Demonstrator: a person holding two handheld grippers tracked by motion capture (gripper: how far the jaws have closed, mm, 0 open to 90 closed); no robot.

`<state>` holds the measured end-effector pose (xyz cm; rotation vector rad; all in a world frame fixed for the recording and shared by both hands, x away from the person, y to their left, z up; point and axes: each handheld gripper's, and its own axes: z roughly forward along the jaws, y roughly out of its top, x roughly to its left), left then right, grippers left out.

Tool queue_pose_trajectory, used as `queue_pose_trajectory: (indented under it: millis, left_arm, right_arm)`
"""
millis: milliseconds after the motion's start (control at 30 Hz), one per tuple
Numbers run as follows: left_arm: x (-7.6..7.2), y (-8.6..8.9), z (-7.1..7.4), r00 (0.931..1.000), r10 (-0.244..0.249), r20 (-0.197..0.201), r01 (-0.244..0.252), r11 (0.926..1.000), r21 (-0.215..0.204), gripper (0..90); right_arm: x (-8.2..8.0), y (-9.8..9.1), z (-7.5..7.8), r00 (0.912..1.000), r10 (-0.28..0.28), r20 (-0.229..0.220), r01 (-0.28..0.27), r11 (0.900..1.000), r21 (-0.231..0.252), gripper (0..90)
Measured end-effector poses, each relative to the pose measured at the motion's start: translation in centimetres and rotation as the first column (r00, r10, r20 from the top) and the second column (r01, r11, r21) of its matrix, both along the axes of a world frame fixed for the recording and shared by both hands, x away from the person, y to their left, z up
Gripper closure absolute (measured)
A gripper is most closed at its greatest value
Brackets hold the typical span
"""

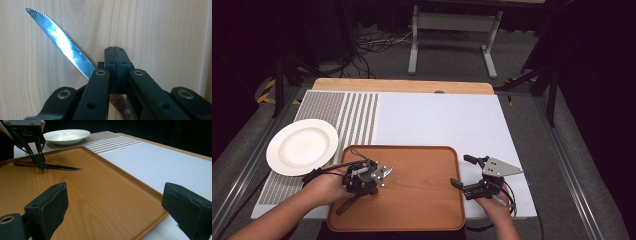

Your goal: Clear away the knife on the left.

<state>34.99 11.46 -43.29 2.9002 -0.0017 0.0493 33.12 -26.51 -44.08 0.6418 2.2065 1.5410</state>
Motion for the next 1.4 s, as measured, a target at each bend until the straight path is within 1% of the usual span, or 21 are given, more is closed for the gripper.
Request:
queue_pose_trajectory:
  millis: [67, 200, 267, 400, 533, 633, 667, 700, 733, 767, 800, 933, 967, 1033, 1067, 1267, 1300, 1333, 1400]
  left_arm:
    - [0.0, 0.0, -0.2, 0.9998, 0.011, -0.016, -0.011, 0.9999, -0.005, 90.0]
    - [0.0, 0.1, -0.3, 0.9997, 0.015, -0.021, -0.015, 0.9999, 0.005, 90.0]
    - [0.0, 0.0, -0.3, 0.9997, 0.007, -0.023, -0.007, 0.9999, 0.008, 90.0]
    - [0.2, 0.0, -0.3, 0.9995, 0.005, -0.03, -0.005, 1.0, 0.001, 90.0]
    - [0.3, 0.0, -0.3, 0.9996, 0.015, -0.024, -0.015, 0.9999, 0.006, 90.0]
    - [0.3, 0.1, -0.3, 0.999, 0.035, -0.028, -0.034, 0.9994, 0.008, 90.0]
    - [0.5, 0.1, -0.3, 0.9995, 0.025, -0.022, -0.024, 0.9996, 0.011, 90.0]
    - [0.5, 0.1, -0.3, 0.9994, 0.027, -0.021, -0.026, 0.9996, 0.013, 90.0]
    - [0.5, 0.2, -0.3, 0.9988, 0.041, -0.027, -0.041, 0.9991, 0.008, 90.0]
    - [0.6, 0.2, -0.3, 0.999, 0.035, -0.026, -0.035, 0.9994, 0.005, 90.0]
    - [0.6, 0.2, -0.3, 0.9987, 0.045, -0.024, -0.045, 0.999, 0.009, 90.0]
    - [0.8, 0.3, -0.3, 0.9988, 0.047, -0.017, -0.047, 0.9988, 0.013, 90.0]
    - [0.9, 0.4, -0.3, 0.9987, 0.048, -0.021, -0.047, 0.9988, 0.014, 90.0]
    - [0.9, 0.6, -0.3, 0.9983, 0.056, -0.016, -0.056, 0.9983, 0.015, 90.0]
    - [0.9, 0.7, -0.3, 0.9975, 0.069, -0.019, -0.068, 0.9976, 0.014, 90.0]
    - [1.0, 1.2, -0.3, 0.9963, 0.083, -0.019, -0.083, 0.9963, 0.02, 90.0]
    - [1.2, 1.3, -0.3, 0.9975, 0.07, -0.014, -0.069, 0.9973, 0.024, 90.0]
    - [1.1, 1.4, -0.3, 0.9963, 0.085, -0.018, -0.084, 0.9962, 0.025, 90.0]
    - [1.2, 1.5, -0.3, 0.9967, 0.079, -0.016, -0.079, 0.9965, 0.029, 90.0]
  right_arm:
    - [0.0, 0.0, 0.0, 1.0, -0.001, 0.0, 0.001, 1.0, 0.0, 7.7]
    - [0.0, 0.0, 0.0, 1.0, 0.001, 0.0, -0.001, 1.0, -0.001, 7.7]
    - [0.0, 0.0, 0.0, 1.0, 0.0, 0.0, 0.0, 1.0, -0.001, 7.7]
    - [0.0, 0.0, 0.0, 1.0, 0.0, 0.001, 0.0, 1.0, -0.001, 7.7]
    - [0.0, 0.0, 0.0, 1.0, 0.0, 0.001, 0.0, 1.0, -0.001, 7.7]
    - [0.0, 0.0, 0.0, 1.0, 0.0, 0.001, 0.0, 1.0, -0.002, 7.7]
    - [0.0, 0.0, 0.0, 1.0, 0.0, 0.001, 0.0, 1.0, -0.002, 7.7]
    - [0.0, 0.0, 0.0, 1.0, 0.0, 0.001, 0.0, 1.0, -0.002, 7.7]
    - [0.0, 0.0, 0.0, 1.0, 0.001, 0.001, -0.001, 1.0, -0.003, 7.7]
    - [0.0, 0.0, 0.0, 1.0, 0.0, 0.001, 0.0, 1.0, -0.002, 7.7]
    - [0.0, 0.0, 0.0, 1.0, 0.001, 0.001, -0.001, 1.0, -0.002, 7.7]
    - [0.0, 0.0, 0.0, 1.0, 0.0, 0.001, 0.0, 1.0, -0.002, 7.7]
    - [0.0, 0.0, 0.0, 1.0, 0.0, 0.001, 0.0, 1.0, -0.002, 7.7]
    - [0.0, 0.0, 0.0, 1.0, 0.0, 0.001, 0.0, 1.0, -0.003, 7.7]
    - [0.0, 0.0, 0.0, 1.0, -0.001, 0.001, 0.001, 1.0, -0.003, 7.7]
    - [0.0, 0.0, 0.0, 1.0, -0.001, -0.002, 0.001, 1.0, -0.004, 7.7]
    - [0.0, 0.0, 0.0, 1.0, -0.001, -0.002, 0.001, 1.0, -0.004, 7.7]
    - [0.0, 0.0, 0.0, 1.0, -0.002, -0.002, 0.002, 1.0, -0.004, 7.7]
    - [0.0, 0.0, 0.0, 1.0, -0.002, -0.002, 0.002, 1.0, -0.004, 7.7]
